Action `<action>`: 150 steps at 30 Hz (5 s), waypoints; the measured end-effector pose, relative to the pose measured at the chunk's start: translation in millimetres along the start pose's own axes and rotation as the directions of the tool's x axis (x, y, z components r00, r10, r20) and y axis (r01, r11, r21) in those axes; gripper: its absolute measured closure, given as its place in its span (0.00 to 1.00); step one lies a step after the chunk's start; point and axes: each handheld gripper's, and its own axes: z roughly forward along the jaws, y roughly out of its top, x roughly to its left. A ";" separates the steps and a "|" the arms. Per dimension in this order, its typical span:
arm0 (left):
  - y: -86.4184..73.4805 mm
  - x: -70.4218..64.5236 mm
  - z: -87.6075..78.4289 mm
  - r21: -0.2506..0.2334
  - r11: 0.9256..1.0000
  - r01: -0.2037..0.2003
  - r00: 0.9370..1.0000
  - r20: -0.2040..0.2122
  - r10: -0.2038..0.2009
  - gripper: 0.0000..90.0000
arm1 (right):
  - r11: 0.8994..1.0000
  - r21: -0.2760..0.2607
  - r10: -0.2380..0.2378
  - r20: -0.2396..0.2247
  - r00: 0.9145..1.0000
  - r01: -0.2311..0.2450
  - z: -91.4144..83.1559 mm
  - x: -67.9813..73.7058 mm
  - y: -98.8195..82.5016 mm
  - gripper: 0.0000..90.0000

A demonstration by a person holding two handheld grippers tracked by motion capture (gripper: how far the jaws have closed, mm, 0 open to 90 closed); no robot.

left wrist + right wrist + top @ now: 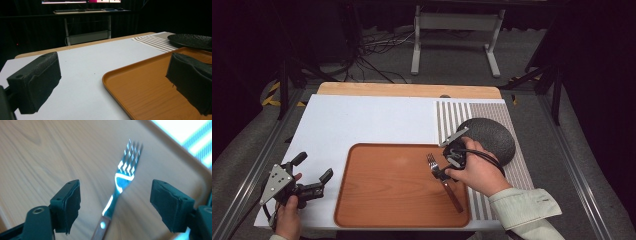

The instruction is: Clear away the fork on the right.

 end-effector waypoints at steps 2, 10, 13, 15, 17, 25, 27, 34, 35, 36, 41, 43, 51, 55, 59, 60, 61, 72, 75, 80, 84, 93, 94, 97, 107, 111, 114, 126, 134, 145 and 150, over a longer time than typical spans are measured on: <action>-0.1 0.1 0.0 -0.002 1.000 0.002 1.000 -0.001 -0.002 0.00 | 0.997 -0.005 -0.081 -0.028 0.996 0.081 -1.0 -2.2 2.1 0.36; 0.0 0.7 -0.4 -0.001 1.000 -0.002 1.000 -0.001 0.002 0.00 | 0.945 -0.062 -0.324 -0.009 0.946 0.323 4.6 -2.4 3.8 0.67; 0.2 0.3 -0.4 -0.002 1.000 -0.002 1.000 0.000 0.002 0.00 | 0.936 -0.064 -0.346 0.002 0.938 0.346 7.4 -2.1 4.6 0.75; 0.4 0.3 -0.5 0.000 1.000 -0.004 1.000 0.000 0.004 0.00 | 0.939 -0.089 -0.334 -0.011 0.943 0.332 11.7 -2.1 4.9 0.83; 0.2 0.4 -0.4 -0.002 1.000 -0.003 1.000 0.000 0.003 0.00 | 0.938 -0.102 -0.336 -0.020 0.942 0.332 15.3 -3.0 5.8 0.90; -0.1 0.5 0.0 -0.002 1.000 -0.001 1.000 0.000 0.001 0.00 | 0.935 -0.121 -0.338 -0.030 0.941 0.332 32.1 -5.5 9.8 1.00; 0.1 0.4 -0.1 -0.003 1.000 -0.001 1.000 0.000 0.001 0.00 | 0.935 -0.123 -0.340 -0.034 0.940 0.334 37.6 -5.1 11.0 1.00; 0.2 0.8 -0.4 -0.002 1.000 -0.005 1.000 0.001 0.005 0.00 | 0.939 -0.111 -0.330 -0.040 0.943 0.324 49.9 -6.0 13.8 1.00; 0.2 0.8 -0.5 -0.002 1.000 -0.005 1.000 0.001 0.005 0.00 | 0.939 -0.110 -0.330 -0.038 0.943 0.324 52.0 -6.4 14.2 1.00; 0.1 0.8 -0.3 -0.004 1.000 -0.002 1.000 0.001 0.002 0.00 | 0.939 -0.109 -0.331 -0.038 0.943 0.326 53.1 -6.7 14.3 1.00; 0.3 0.8 -0.3 -0.005 1.000 -0.002 1.000 0.000 0.002 0.00 | 0.942 -0.103 -0.323 -0.029 0.946 0.319 56.8 -8.6 14.4 1.00; 0.2 0.9 -0.4 -0.005 1.000 -0.002 1.000 -0.001 0.002 0.00 | 0.943 -0.097 -0.321 -0.026 0.947 0.317 58.0 -9.4 14.2 1.00; 0.0 1.0 -0.2 -0.004 1.000 -0.001 1.000 -0.001 0.001 0.00 | 0.945 -0.084 -0.319 -0.012 0.948 0.317 59.6 -11.0 14.4 1.00; -0.2 1.0 -0.1 -0.003 1.000 -0.001 1.000 -0.001 0.001 0.00 | 0.945 -0.077 -0.319 -0.004 0.948 0.318 60.4 -12.4 14.8 1.00; -0.7 1.0 0.4 -0.001 1.000 0.000 1.000 0.001 0.000 0.00 | 0.946 -0.073 -0.317 0.007 0.948 0.317 60.2 -15.3 14.1 1.00; -0.7 0.9 0.4 -0.002 1.000 0.001 1.000 0.000 -0.001 0.00 | 0.947 -0.068 -0.314 0.008 0.949 0.314 59.7 -16.1 13.7 1.00; -0.6 0.8 0.4 -0.002 1.000 0.000 1.000 0.001 0.000 0.00 | 0.949 -0.067 -0.308 0.012 0.951 0.308 59.6 -16.7 13.4 1.00; -0.9 0.8 0.7 0.002 1.000 0.000 1.000 0.002 0.000 0.00 | 0.963 -0.059 -0.262 0.046 0.964 0.264 53.3 -32.2 6.3 1.00; -0.6 0.6 0.4 0.002 1.000 -0.002 1.000 0.001 0.002 0.00 | 0.966 -0.061 -0.249 0.054 0.967 0.253 52.4 -35.1 4.1 1.00; -0.6 0.6 0.4 -0.001 1.000 -0.001 1.000 0.000 0.001 0.00 | 0.968 -0.056 -0.242 0.069 0.968 0.246 50.1 -38.4 1.6 1.00; -0.3 0.9 0.1 -0.001 1.000 -0.002 1.000 0.001 0.002 0.00 | 0.972 -0.049 -0.225 0.078 0.971 0.229 47.2 -41.7 -0.5 1.00; -0.1 0.5 -0.1 -0.001 1.000 -0.001 1.000 0.000 0.001 0.00 | 0.978 -0.042 -0.200 0.093 0.975 0.204 42.4 -48.7 -5.6 1.00; -0.1 0.6 -0.2 -0.001 1.000 -0.001 1.000 0.000 0.001 0.00 | 0.979 -0.038 -0.195 0.099 0.976 0.199 41.5 -49.7 -6.3 1.00; 0.1 0.6 -0.2 -0.002 1.000 -0.001 1.000 0.000 0.001 0.00 | 0.980 -0.040 -0.188 0.105 0.977 0.193 40.2 -51.7 -7.6 1.00; -0.1 0.1 0.7 -0.001 1.000 -0.002 1.000 0.001 0.002 0.00 | 0.987 -0.043 -0.147 0.117 0.982 0.153 37.1 -57.0 -13.1 1.00; -0.2 -0.1 0.7 -0.001 1.000 -0.001 1.000 0.001 0.001 0.00 | 0.988 -0.040 -0.146 0.121 0.982 0.151 34.9 -57.8 -13.6 1.00; -0.2 -0.2 -0.3 0.004 1.000 -0.005 1.000 0.003 0.005 0.00 | 0.988 -0.048 -0.143 0.127 0.982 0.150 31.1 -56.8 -14.0 1.00; -1.8 0.2 -6.9 0.002 1.000 0.003 1.000 -0.014 -0.003 0.00 | 0.965 -0.215 -0.131 0.093 0.987 0.148 0.8 -46.5 -6.3 0.29; -1.6 0.5 -7.1 0.000 1.000 0.004 1.000 -0.016 -0.004 0.00 | 0.934 -0.295 -0.164 0.146 0.976 0.201 -24.2 -38.5 -10.2 0.15; -1.3 0.5 -6.2 -0.003 1.000 0.006 1.000 -0.017 -0.006 0.00 | 0.888 -0.408 -0.155 0.169 0.973 0.212 -58.6 -37.8 -32.2 0.12; -0.9 0.4 -6.0 -0.001 1.000 0.005 1.000 -0.017 -0.005 0.00 | 0.868 -0.454 -0.134 0.179 0.975 0.203 -71.7 -40.2 -50.5 0.11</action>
